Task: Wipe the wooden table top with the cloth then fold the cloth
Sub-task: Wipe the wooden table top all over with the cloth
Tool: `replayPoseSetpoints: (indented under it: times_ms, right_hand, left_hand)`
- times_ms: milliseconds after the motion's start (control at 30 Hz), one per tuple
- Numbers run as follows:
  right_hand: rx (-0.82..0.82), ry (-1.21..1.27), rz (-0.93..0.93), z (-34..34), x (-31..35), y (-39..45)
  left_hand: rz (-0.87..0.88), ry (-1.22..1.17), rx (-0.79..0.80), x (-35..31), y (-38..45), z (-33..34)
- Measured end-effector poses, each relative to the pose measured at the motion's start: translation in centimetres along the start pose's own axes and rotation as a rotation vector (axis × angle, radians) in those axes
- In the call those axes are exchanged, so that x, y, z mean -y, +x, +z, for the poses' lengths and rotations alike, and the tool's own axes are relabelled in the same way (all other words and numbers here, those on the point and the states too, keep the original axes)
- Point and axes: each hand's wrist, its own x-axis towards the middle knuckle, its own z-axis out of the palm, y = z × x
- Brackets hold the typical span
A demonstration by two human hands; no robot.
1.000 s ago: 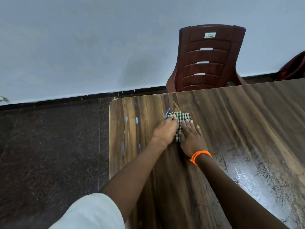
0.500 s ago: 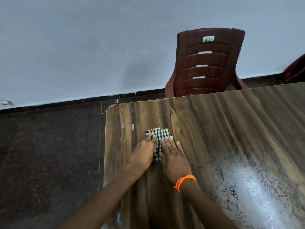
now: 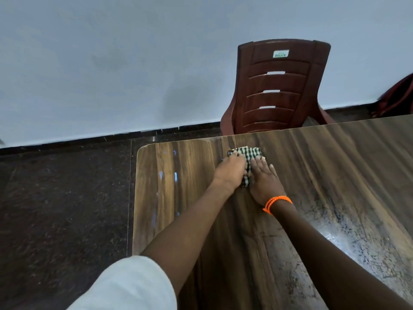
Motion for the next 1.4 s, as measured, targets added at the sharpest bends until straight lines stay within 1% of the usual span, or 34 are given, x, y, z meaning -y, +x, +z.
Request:
replayPoseSetpoints:
  times_ms: [67,200,267,467,600,667,800,833,933,1033,1100,1200,1300,1400]
  right_hand:
    - [-0.009,0.027,0.002,0.1,1.2,2.0]
    - [-0.034,0.033,-0.013,0.8,4.2,5.6]
    - [-0.034,0.032,-0.023,1.4,5.9,6.8]
    - [-0.02,0.013,-0.102,3.0,11.0,7.3]
    - [-0.001,0.015,-0.168,3.8,14.1,6.0]
    - [0.011,0.015,-0.21,4.3,15.0,4.8]
    - [0.03,0.039,-0.28,4.4,15.1,1.7]
    - [0.032,0.028,-0.289,4.4,14.7,0.8]
    - [0.003,-0.015,-0.287,4.1,12.6,-1.5]
    - [-0.073,-0.036,-0.244,3.6,9.8,-3.0]
    - [-0.089,-0.05,-0.193,3.3,8.0,-2.7]
    - [-0.069,-0.062,-0.113,2.8,6.7,-0.5]
    - [-0.032,-0.052,-0.102,2.6,8.0,2.4]
    - [-0.015,-0.021,-0.128,2.8,10.8,4.6]
  left_hand:
    - [-0.025,-0.004,-0.011,1.3,1.4,-0.8]
    - [-0.146,-0.147,-0.007,4.5,3.8,-2.4]
    - [-0.177,-0.167,-0.019,6.2,4.4,-3.0]
    - [-0.194,-0.048,-0.038,10.9,2.3,-5.1]
    - [-0.197,0.047,-0.028,13.0,-0.8,-6.0]
    - [-0.208,0.058,-0.034,13.6,-2.8,-6.2]
    - [-0.29,0.039,-0.063,13.3,-6.7,-5.6]
    - [-0.286,0.033,-0.057,12.8,-7.4,-5.3]
    - [-0.214,0.053,-0.025,10.8,-8.1,-4.5]
    - [-0.158,0.06,-0.023,8.0,-7.2,-3.9]
    - [-0.113,0.01,-0.018,6.3,-6.0,-3.5]
    - [-0.107,-0.037,-0.04,5.1,-3.9,-3.5]
    - [-0.138,-0.049,-0.063,6.3,-2.5,-4.2]
    - [-0.201,-0.056,-0.095,9.0,-2.1,-5.3]
